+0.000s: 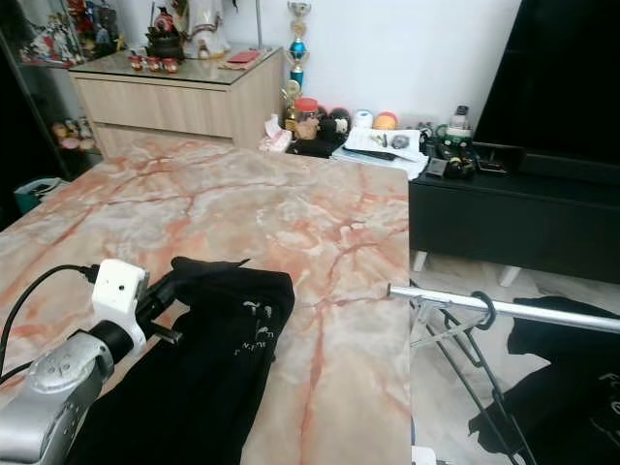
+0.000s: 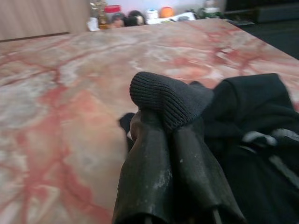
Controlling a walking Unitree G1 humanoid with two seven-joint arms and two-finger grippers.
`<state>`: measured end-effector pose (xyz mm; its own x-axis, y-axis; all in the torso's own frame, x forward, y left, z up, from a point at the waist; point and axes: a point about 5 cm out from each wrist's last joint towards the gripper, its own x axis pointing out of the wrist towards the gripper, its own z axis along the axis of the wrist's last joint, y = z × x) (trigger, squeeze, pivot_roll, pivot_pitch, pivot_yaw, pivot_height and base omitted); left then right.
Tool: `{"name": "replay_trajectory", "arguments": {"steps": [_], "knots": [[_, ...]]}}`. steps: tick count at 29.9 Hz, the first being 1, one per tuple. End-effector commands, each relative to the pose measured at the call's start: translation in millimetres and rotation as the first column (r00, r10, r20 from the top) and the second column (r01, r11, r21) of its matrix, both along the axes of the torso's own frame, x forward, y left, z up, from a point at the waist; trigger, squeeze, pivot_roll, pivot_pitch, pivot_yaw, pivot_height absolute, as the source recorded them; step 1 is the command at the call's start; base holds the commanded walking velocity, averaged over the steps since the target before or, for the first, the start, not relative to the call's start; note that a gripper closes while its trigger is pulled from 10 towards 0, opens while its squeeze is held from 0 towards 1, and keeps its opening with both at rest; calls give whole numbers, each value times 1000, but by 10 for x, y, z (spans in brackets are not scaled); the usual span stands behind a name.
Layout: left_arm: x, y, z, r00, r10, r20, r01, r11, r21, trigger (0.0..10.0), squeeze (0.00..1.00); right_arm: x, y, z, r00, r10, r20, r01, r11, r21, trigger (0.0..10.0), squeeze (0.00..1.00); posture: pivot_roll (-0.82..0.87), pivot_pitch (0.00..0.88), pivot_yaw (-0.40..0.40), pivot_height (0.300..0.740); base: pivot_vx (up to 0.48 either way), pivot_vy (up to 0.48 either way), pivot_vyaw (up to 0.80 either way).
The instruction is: Hang hanger
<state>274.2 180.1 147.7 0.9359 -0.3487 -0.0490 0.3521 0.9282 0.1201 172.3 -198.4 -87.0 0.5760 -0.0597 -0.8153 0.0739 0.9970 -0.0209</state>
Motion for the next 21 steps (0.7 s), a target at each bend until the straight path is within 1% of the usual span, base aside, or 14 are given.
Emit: {"name": "replay_trajectory", "arguments": {"steps": [1, 2, 4, 6, 9, 10, 14, 19, 20, 21], "knots": [[-70, -40, 9, 1000, -29, -8, 29, 999, 21, 10000, 1000, 8, -10, 5, 1000, 6, 1, -6, 1000, -7, 10000, 0, 202, 0, -8, 740, 0, 0, 0], [-70, -40, 9, 1000, -29, -8, 29, 999, 21, 10000, 1000, 8, -10, 5, 1000, 6, 1, -6, 1000, -7, 10000, 0, 202, 0, -8, 740, 0, 0, 0], [-125, -43, -40, 999, -30, -26, 31, 998, 47, 10000, 1000, 6, -10, 5, 1000, 7, 0, -7, 1000, -7, 10000, 0, 202, 0, -8, 740, 0, 0, 0], [-198, -23, -91, 999, -14, -52, 16, 999, 40, 10000, 1000, 5, -8, 3, 1000, 7, 0, -7, 1000, -7, 10000, 0, 199, 0, -4, 740, 0, 0, 0], [-233, -8, -128, 998, -4, -62, 7, 999, 44, 10000, 1000, 3, -8, 3, 1000, 8, -1, -8, 1000, -7, 10000, 0, 202, 0, -4, 740, 0, 0, 0], [-257, 4, -165, 997, 16, -71, -14, 999, 29, 10000, 1000, 3, -8, 3, 1000, 10, -2, -10, 1000, -8, 10000, 0, 202, 0, -4, 740, 0, 0, 0], [-321, -22, -208, 996, 11, -84, -9, 1000, 24, 10000, 1000, -1, -6, 1, 1000, 12, -2, -12, 1000, -7, 10000, 0, 199, 0, -3, 740, 0, 0, 0], [-394, -22, -183, 996, 47, -71, -49, 999, -24, 10000, 1000, -4, -10, 0, 1000, 15, -3, -15, 1000, -9, 10000, 0, 199, 0, -3, 740, 0, 0, 0], [-415, -15, -155, 996, 69, -58, -72, 996, -57, 10000, 1000, -2, -12, 1, 1000, 15, -3, -15, 1000, -9, 10000, 0, 202, 0, -8, 740, 0, 0, 0], [-419, -13, -148, 996, 74, -55, -78, 995, -65, 10000, 1000, 0, -12, 2, 1000, 15, -3, -15, 1000, -9, 10000, 0, 202, 0, -8, 740, 0, 0, 0]]}}
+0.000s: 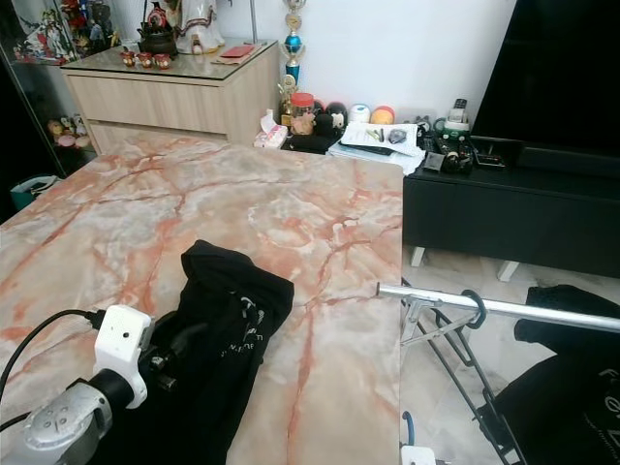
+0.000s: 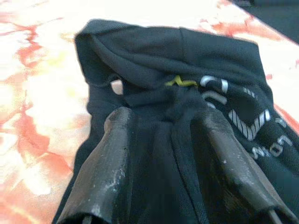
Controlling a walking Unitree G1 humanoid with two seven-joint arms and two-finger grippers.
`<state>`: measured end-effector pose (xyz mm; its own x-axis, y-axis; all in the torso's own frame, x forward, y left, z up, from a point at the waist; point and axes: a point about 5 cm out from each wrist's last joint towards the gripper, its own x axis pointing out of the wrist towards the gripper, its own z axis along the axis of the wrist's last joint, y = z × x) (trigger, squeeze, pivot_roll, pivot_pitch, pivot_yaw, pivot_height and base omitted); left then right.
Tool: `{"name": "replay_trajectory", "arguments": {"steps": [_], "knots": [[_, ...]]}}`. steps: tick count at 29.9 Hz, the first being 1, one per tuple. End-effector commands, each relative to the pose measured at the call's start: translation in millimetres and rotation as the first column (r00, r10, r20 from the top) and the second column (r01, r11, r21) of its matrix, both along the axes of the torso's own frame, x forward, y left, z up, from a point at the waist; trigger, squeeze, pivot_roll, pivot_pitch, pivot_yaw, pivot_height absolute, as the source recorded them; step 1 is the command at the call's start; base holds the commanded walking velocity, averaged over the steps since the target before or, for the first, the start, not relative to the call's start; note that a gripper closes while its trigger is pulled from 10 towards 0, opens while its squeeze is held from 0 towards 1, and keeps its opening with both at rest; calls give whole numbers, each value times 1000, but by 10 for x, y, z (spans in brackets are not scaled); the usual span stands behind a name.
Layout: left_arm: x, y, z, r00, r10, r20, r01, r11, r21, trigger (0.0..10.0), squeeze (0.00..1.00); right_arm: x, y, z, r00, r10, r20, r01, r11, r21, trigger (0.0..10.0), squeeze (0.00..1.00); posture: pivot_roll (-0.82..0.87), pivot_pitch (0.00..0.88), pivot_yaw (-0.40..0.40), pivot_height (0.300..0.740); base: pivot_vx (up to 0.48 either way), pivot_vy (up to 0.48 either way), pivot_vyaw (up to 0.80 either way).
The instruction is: Hang hanger
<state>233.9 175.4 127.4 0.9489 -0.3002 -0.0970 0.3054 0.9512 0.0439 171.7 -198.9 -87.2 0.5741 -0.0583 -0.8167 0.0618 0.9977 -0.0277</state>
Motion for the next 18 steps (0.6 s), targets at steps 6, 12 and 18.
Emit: {"name": "replay_trajectory", "arguments": {"steps": [6, 12, 18], "knots": [[-61, 51, 39, 999, 47, 10, -47, 999, -13, 10000, 20, 24, -14, 13, 1000, 3, 4, -3, 1000, -4, 10000, 0, 207, 0, -15, 740, 0, 0, 0], [-57, 31, 59, 997, 68, 23, -66, 997, -49, 10000, 0, 35, -17, 18, 1000, 5, 7, -5, 1000, -5, 10000, 0, 207, 0, -16, 740, 0, 0, 0], [-30, -8, 87, 998, 57, 35, -55, 997, -54, 10000, 0, 40, -16, 20, 1000, 5, 8, -5, 1000, -5, 10000, 0, 207, 0, -16, 740, 0, 0, 0]]}}
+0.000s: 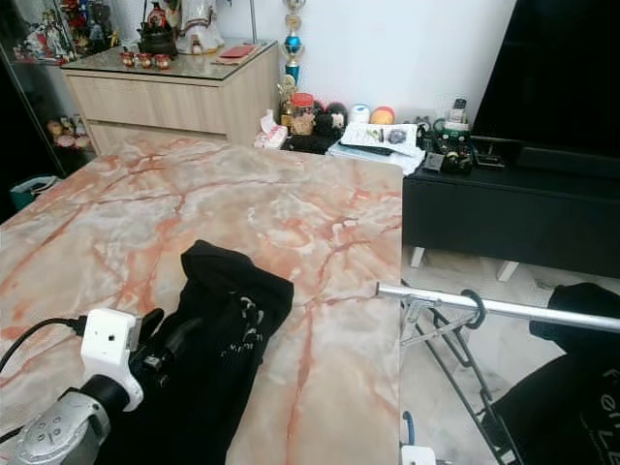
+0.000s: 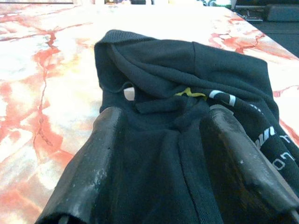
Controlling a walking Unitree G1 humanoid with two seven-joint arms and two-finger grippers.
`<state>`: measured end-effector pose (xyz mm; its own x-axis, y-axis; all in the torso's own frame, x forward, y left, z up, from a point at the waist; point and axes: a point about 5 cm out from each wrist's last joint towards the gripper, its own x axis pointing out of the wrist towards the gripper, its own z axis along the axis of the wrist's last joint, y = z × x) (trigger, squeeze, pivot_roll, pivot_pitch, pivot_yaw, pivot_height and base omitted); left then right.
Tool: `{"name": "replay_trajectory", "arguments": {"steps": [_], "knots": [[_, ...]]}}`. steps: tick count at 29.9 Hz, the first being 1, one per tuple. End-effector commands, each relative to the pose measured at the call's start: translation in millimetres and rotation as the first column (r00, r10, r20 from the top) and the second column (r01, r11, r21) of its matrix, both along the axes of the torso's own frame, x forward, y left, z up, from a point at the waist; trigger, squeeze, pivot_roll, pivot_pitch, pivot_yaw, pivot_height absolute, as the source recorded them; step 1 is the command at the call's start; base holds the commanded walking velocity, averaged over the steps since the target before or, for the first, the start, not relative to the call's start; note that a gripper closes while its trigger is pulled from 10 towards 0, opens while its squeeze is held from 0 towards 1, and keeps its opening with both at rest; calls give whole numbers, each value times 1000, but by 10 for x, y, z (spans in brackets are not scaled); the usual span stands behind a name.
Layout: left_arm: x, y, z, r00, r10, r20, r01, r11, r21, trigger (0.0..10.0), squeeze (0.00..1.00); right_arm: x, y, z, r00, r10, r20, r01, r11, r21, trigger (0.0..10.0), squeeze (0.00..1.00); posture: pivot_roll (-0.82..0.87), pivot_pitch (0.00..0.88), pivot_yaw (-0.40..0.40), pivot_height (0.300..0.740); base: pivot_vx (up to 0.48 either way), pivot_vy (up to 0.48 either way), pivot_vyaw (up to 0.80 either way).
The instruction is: Hang hanger
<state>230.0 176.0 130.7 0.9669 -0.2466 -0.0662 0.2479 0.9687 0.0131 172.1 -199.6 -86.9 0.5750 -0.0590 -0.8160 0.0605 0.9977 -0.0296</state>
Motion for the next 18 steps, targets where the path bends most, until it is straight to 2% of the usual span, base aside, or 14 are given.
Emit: {"name": "replay_trajectory", "arguments": {"steps": [1, 18], "knots": [[10, -15, 51, 1000, -4, 15, 4, 1000, -13, 10000, 0, 36, -9, 17, 1000, 3, 7, -3, 1000, -3, 10000, 0, 207, 0, -16, 740, 0, 0, 0], [4, -40, 38, 1000, -18, 15, 18, 1000, -16, 10000, 0, 42, -6, 19, 1000, 6, 7, -6, 1000, -2, 10000, 0, 206, 0, -17, 740, 0, 0, 0]]}}
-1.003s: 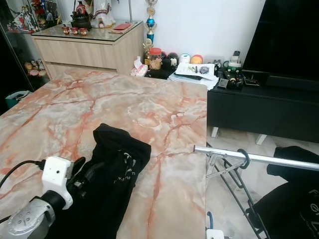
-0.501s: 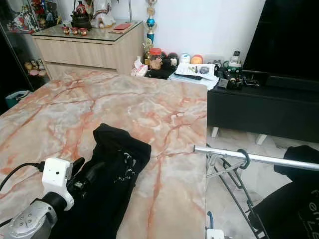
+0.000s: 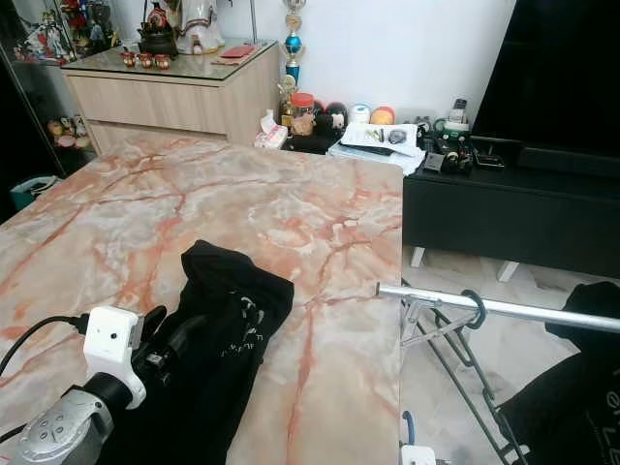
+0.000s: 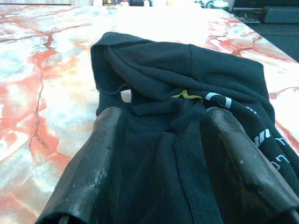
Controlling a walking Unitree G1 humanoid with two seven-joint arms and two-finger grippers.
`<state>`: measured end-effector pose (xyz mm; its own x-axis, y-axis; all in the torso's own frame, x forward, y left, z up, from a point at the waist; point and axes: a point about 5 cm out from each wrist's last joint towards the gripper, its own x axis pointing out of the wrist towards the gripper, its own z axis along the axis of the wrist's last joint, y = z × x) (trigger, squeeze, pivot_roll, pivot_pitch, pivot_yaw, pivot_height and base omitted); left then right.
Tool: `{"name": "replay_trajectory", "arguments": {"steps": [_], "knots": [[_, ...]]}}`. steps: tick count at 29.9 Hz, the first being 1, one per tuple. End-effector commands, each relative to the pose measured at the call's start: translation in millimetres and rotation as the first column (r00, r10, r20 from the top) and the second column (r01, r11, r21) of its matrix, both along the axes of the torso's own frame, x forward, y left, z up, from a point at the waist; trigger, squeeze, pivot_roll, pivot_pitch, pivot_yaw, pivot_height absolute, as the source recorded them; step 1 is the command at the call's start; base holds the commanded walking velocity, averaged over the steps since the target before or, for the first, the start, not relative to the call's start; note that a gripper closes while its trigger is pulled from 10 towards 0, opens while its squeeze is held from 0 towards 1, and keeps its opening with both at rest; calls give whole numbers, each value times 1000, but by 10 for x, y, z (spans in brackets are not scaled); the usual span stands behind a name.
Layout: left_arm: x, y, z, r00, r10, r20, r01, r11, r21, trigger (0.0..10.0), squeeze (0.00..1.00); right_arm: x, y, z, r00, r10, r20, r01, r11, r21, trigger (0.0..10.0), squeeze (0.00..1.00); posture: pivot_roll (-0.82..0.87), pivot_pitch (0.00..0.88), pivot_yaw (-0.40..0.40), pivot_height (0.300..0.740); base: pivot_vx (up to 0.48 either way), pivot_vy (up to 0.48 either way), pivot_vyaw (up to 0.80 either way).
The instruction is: Hang hanger
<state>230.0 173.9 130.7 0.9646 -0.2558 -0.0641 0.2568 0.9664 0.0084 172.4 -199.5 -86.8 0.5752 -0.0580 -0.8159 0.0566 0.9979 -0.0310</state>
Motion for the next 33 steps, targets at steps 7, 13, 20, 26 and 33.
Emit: {"name": "replay_trajectory", "arguments": {"steps": [7, 13, 20, 26, 33], "knots": [[13, -32, 43, 1000, -14, 17, 14, 1000, -15, 10000, 0, 38, -8, 18, 1000, 2, 7, -2, 1000, 0, 10000, 0, 205, 0, -17, 740, 0, 0, 0], [14, -33, 45, 1000, -19, 18, 19, 1000, -14, 10000, 0, 39, -9, 18, 1000, 2, 7, -2, 1000, -1, 10000, 0, 206, 0, -17, 740, -121, 0, 0], [21, -37, 60, 999, -21, 24, 22, 1000, -18, 10000, 0, 38, -9, 18, 1000, 4, 6, -4, 1000, 0, 10000, 0, 206, 0, -17, 740, -250, 0, 0], [19, -44, 56, 999, -25, 22, 25, 999, -20, 10000, 0, 40, -9, 19, 1000, 3, 6, -3, 1000, 0, 10000, 0, 208, 0, -18, 740, -272, 0, 0], [22, -47, 51, 999, -25, 21, 26, 1000, -17, 10000, 0, 40, -8, 19, 1000, 4, 6, -4, 1000, 0, 10000, 0, 208, 0, -18, 740, -273, 0, 0]]}}
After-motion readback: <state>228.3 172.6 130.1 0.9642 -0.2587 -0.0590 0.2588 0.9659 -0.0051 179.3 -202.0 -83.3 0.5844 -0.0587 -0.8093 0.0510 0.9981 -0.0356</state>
